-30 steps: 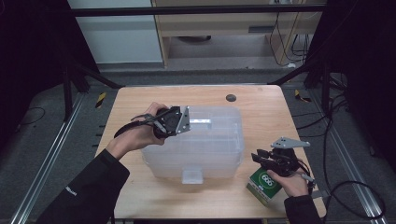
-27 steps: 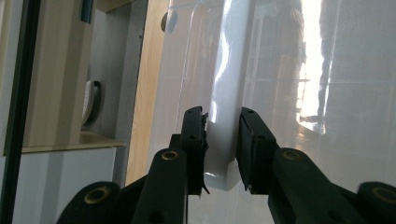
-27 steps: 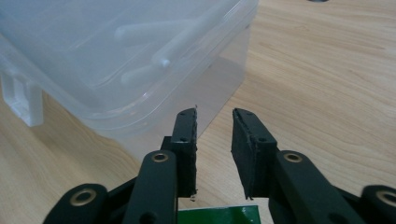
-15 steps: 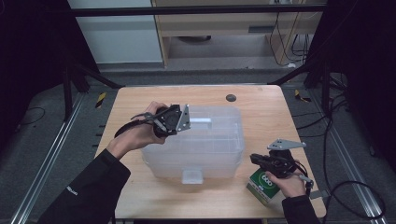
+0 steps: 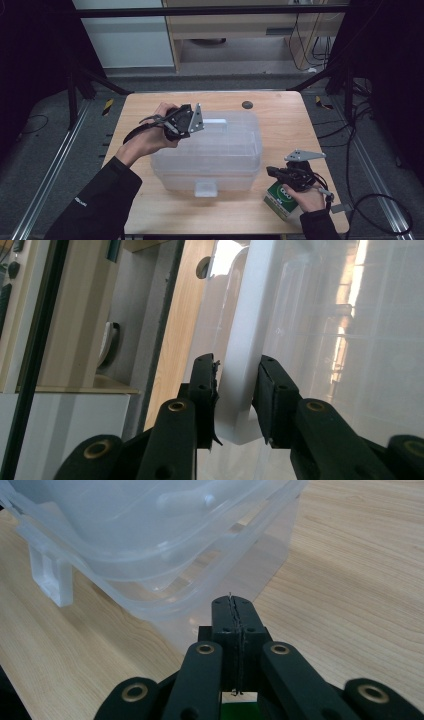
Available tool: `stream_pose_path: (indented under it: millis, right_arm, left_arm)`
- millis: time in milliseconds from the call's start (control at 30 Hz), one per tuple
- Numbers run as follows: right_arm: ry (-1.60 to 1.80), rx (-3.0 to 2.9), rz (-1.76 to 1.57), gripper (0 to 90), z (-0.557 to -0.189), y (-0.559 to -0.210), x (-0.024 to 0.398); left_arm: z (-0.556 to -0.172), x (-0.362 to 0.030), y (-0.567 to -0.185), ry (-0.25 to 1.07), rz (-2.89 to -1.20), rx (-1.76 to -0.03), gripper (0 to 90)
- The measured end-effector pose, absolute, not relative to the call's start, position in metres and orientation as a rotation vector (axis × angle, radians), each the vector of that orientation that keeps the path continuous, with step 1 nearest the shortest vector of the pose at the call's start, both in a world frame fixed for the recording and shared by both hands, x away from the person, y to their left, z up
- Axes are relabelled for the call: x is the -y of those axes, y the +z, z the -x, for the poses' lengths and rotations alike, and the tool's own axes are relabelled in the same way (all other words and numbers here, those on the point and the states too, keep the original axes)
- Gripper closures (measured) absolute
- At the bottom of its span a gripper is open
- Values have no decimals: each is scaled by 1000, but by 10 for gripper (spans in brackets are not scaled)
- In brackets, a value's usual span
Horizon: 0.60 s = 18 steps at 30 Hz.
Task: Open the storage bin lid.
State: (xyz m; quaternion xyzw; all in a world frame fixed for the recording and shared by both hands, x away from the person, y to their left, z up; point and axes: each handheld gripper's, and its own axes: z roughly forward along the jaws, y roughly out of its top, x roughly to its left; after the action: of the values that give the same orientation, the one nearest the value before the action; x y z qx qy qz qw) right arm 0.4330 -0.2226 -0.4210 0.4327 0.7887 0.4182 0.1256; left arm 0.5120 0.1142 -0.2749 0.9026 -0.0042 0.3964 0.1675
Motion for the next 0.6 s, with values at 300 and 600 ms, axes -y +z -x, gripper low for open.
stream_pose_path:
  millis: [300, 600]
  right_arm:
    - [1258, -2288, -1259, 900, -432, -420, 223]
    - [1293, -2281, -1238, 900, -431, -419, 221]
  left_arm:
    - [-517, -111, -270, 1153, -2572, -9, 706]
    - [-528, -111, -265, 1153, -2564, -42, 695]
